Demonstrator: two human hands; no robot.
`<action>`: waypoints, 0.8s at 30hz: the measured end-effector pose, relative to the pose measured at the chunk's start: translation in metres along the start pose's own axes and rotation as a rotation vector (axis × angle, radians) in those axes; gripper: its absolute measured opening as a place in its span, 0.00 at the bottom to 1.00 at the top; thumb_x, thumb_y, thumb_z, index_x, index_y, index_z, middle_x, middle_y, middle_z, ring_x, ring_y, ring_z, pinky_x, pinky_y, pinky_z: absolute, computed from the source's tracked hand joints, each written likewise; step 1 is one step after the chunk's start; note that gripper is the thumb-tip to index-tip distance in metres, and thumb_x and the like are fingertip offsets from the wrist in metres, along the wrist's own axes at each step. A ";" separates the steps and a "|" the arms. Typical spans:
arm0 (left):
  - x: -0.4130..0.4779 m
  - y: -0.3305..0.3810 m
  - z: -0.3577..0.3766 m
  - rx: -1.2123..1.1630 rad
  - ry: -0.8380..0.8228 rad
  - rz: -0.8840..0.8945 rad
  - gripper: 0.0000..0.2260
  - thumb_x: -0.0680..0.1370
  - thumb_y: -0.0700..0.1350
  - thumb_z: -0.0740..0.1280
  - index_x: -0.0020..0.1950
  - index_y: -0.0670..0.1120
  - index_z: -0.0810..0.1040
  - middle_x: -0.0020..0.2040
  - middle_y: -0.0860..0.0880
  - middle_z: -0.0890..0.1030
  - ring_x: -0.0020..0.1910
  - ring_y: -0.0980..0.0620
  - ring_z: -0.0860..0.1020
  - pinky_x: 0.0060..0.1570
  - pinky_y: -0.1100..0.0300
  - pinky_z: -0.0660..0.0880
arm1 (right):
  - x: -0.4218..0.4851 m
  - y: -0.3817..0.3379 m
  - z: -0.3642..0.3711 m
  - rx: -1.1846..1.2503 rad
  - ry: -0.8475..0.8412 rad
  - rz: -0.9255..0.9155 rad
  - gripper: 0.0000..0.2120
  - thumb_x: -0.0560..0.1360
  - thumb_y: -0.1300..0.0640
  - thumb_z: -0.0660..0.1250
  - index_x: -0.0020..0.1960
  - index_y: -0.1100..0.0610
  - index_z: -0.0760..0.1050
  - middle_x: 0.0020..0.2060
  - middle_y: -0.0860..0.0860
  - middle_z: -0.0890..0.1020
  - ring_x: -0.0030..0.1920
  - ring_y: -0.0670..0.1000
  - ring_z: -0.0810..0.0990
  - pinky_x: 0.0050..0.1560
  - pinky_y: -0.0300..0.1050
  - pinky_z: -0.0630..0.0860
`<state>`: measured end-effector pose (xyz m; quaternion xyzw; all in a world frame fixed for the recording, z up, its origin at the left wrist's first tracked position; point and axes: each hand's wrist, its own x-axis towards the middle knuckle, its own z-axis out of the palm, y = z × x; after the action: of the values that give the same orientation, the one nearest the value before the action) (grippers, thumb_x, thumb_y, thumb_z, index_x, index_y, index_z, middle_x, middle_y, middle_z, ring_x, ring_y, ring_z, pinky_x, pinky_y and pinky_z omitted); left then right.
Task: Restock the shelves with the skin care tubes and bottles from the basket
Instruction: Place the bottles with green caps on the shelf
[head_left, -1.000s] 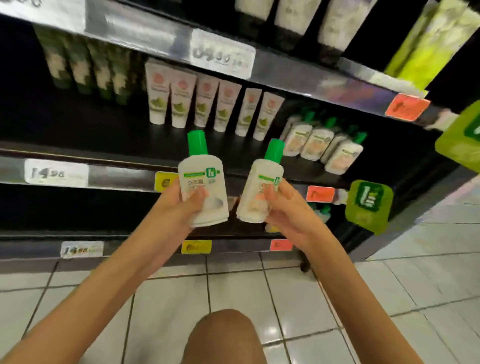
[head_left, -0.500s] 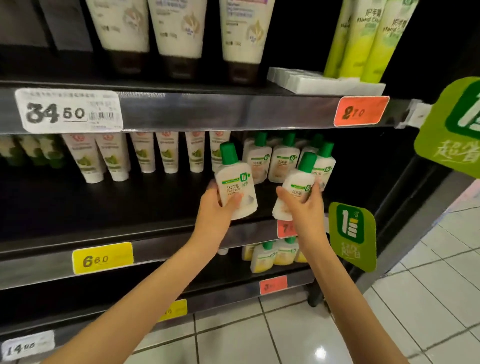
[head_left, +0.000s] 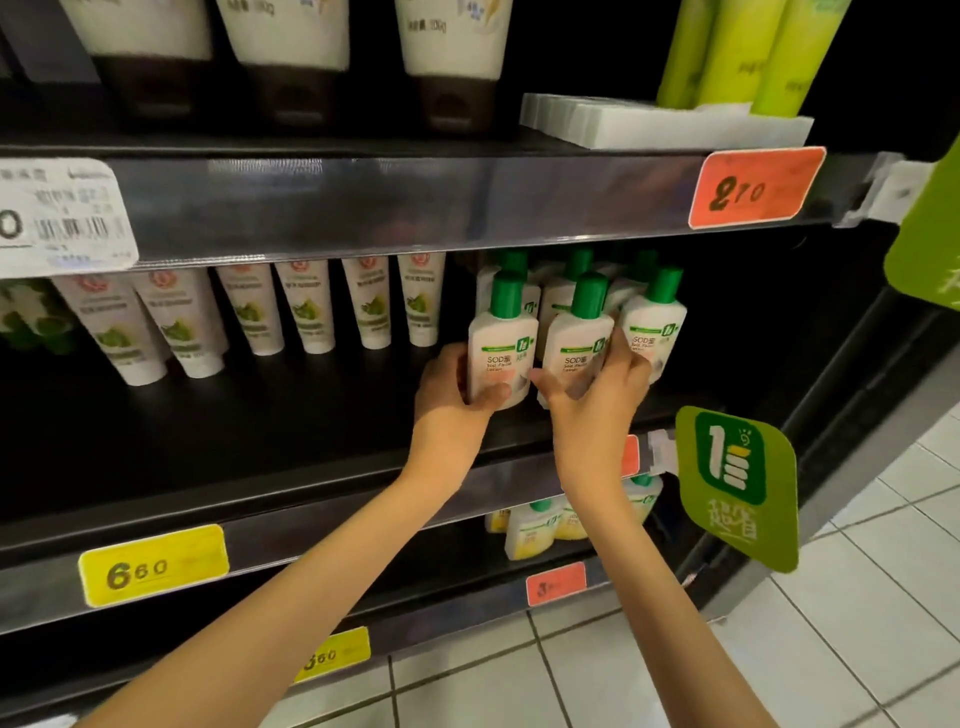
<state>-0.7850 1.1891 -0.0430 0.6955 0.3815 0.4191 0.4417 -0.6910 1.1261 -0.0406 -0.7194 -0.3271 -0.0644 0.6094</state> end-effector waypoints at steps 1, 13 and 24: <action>-0.001 -0.001 -0.001 -0.001 0.011 0.010 0.17 0.73 0.41 0.70 0.60 0.45 0.71 0.56 0.48 0.77 0.52 0.57 0.74 0.47 0.66 0.70 | -0.001 0.002 -0.001 -0.008 -0.018 0.019 0.39 0.66 0.61 0.75 0.72 0.60 0.59 0.66 0.57 0.64 0.67 0.53 0.60 0.63 0.33 0.58; 0.008 0.005 0.012 0.034 -0.032 0.050 0.14 0.72 0.39 0.71 0.55 0.44 0.72 0.47 0.55 0.75 0.44 0.60 0.73 0.34 0.83 0.68 | 0.003 0.010 0.000 -0.013 0.025 0.115 0.30 0.68 0.61 0.74 0.65 0.64 0.65 0.60 0.56 0.69 0.63 0.54 0.68 0.59 0.37 0.66; 0.009 0.005 0.015 0.032 -0.017 0.043 0.12 0.72 0.40 0.71 0.51 0.46 0.72 0.46 0.55 0.75 0.43 0.60 0.73 0.34 0.83 0.68 | 0.004 0.009 -0.001 -0.023 0.003 0.132 0.27 0.68 0.58 0.74 0.62 0.63 0.67 0.58 0.56 0.69 0.60 0.55 0.69 0.57 0.38 0.67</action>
<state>-0.7675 1.1912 -0.0404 0.7142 0.3694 0.4162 0.4245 -0.6824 1.1260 -0.0461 -0.7461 -0.2774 -0.0287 0.6046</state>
